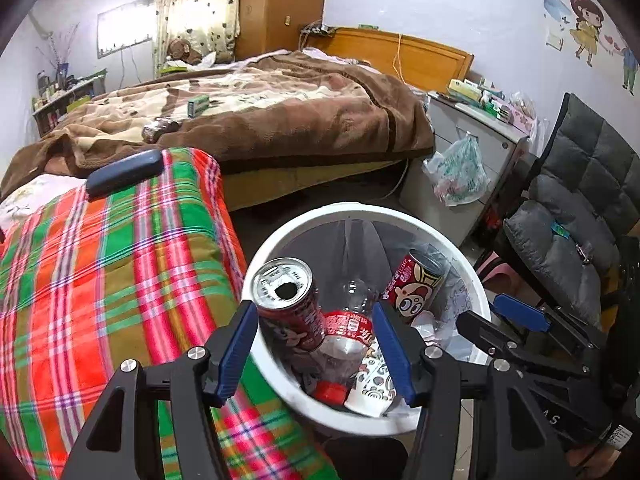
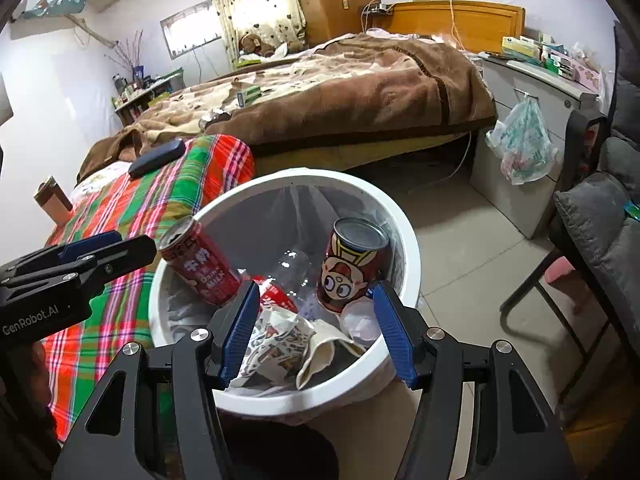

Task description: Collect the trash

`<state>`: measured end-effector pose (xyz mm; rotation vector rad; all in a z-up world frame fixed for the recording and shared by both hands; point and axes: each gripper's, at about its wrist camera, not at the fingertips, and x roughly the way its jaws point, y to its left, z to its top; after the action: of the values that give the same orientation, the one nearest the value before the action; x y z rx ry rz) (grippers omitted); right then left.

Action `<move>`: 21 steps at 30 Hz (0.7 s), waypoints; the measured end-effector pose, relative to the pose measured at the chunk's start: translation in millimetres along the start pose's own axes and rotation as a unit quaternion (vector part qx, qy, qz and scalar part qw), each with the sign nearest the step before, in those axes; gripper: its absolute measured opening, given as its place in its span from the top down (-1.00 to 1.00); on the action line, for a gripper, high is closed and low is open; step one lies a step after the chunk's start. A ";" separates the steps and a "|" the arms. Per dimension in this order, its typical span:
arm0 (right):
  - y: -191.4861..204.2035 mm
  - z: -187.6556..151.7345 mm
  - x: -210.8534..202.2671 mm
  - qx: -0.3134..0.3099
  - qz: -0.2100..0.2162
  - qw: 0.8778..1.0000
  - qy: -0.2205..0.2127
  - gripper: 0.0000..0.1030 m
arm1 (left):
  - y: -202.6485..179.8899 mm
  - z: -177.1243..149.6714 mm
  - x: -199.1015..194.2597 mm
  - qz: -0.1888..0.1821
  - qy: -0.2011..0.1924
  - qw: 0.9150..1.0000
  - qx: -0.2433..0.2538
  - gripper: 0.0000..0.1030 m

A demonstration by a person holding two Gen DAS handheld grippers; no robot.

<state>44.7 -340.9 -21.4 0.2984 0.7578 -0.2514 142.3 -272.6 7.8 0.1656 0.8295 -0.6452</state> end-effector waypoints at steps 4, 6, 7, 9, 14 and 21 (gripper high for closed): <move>7.9 -3.9 -10.3 -0.002 -0.001 1.000 -0.015 -0.18 | 5.5 -11.8 -19.1 0.014 -0.022 1.000 -0.007 -0.16; 13.6 -7.4 -15.9 -0.004 0.000 1.000 -0.024 -0.18 | 7.7 -18.3 -27.2 0.019 -0.030 0.999 -0.009 -0.16; 16.4 -9.2 -17.9 -0.003 0.001 1.000 -0.028 -0.18 | 8.9 -22.1 -30.9 0.021 -0.033 0.999 -0.010 -0.16; 21.8 -13.4 -22.5 -0.003 0.000 0.999 -0.035 -0.18 | 11.1 -31.7 -38.8 0.038 -0.038 0.999 -0.010 -0.16; 37.9 -24.1 -32.0 -0.019 -0.017 0.998 -0.053 -0.18 | 14.3 -53.7 -59.0 0.060 -0.055 0.997 -0.006 -0.16; 55.0 -45.1 -48.1 -0.017 -0.033 0.996 -0.086 -0.18 | 21.9 -86.0 -81.7 0.085 -0.078 0.993 -0.015 -0.16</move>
<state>0.5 -268.4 -9.0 0.2164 0.6011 -0.3227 60.1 -184.3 7.1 0.1542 0.6656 -0.4790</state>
